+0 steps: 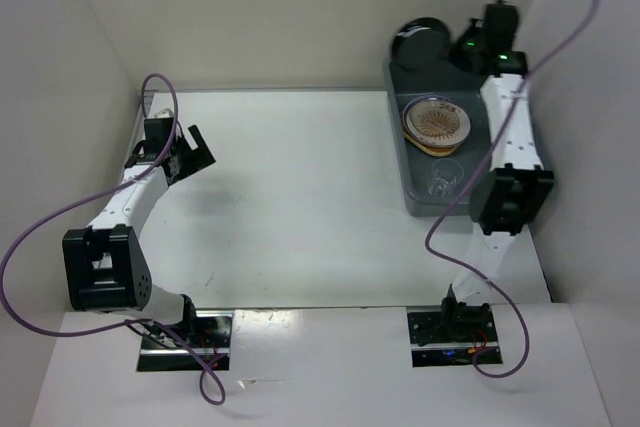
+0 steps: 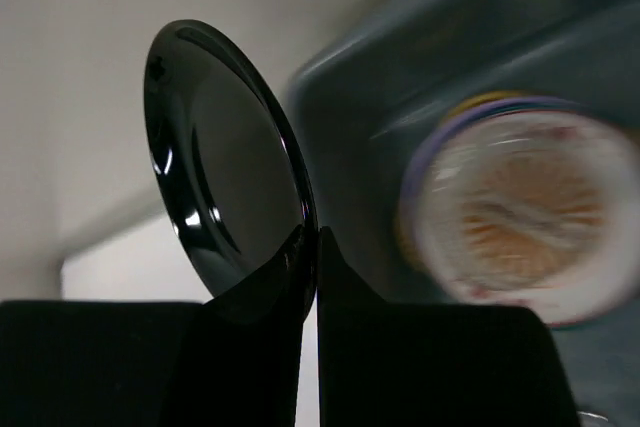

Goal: Place the mixed dishes into the plastic bin

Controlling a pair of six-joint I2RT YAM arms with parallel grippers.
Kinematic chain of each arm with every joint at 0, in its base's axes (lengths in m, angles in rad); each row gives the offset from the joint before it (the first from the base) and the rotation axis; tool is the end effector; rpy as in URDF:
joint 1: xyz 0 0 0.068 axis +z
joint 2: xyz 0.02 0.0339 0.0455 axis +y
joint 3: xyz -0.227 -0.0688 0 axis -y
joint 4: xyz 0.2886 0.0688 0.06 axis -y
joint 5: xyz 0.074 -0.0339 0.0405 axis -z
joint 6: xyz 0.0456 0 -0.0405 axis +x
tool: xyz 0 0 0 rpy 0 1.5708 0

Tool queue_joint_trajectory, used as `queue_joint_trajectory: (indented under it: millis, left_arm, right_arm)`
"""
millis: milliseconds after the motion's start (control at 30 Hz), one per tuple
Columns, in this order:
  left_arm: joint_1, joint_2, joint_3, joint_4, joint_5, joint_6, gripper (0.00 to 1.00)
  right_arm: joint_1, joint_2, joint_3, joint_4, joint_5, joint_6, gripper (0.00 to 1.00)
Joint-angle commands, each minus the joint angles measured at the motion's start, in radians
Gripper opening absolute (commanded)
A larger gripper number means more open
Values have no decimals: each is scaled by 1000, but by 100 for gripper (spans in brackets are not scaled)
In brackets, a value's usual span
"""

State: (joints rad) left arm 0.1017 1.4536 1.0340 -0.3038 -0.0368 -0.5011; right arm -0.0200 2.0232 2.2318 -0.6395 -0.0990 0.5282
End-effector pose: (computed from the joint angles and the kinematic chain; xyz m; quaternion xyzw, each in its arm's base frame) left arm 0.3690 0.0393 0.1970 -0.2778 0.8681 -0.0651 0.4062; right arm 0.4976 -0.0054 0.3863 0.2019 0.8167 0.1758 0.5111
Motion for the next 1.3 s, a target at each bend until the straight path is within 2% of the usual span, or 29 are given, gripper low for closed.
queue_joint_trajectory:
  millis: [0, 100, 233, 600, 967, 1033, 1100, 1200, 1233, 1267]
  left_arm:
    - [4, -32, -3, 28, -2, 9, 100]
    - [4, -32, -3, 28, -2, 9, 100]
    - [4, -22, -3, 28, -2, 9, 100]
    - [4, -13, -3, 28, -2, 9, 100]
    - [4, -2, -3, 28, 8, 9, 100]
    - [4, -2, -3, 28, 8, 9, 100]
    - [4, -2, -3, 28, 8, 9, 100]
    - [4, -2, -3, 28, 8, 9, 100]
    - [4, -2, -3, 28, 8, 9, 100]
    - [4, 7, -3, 28, 8, 9, 100]
  right_arm:
    - [-135, -115, -142, 23, 71, 39, 1]
    - [-236, -129, -222, 23, 119, 39, 1]
    - [-284, -129, -290, 14, 182, 39, 1]
    - [-271, 32, -301, 14, 153, 39, 1]
    - [-163, 184, -178, -19, 153, 30, 1]
    - [-163, 193, -153, -31, 142, 30, 16]
    - [-163, 204, -133, -58, 133, 39, 46]
    - [-140, 145, -98, -86, 215, 39, 57]
    - [-129, 119, -87, -95, 257, 39, 65]
    - [-101, 88, -87, -95, 304, 39, 68]
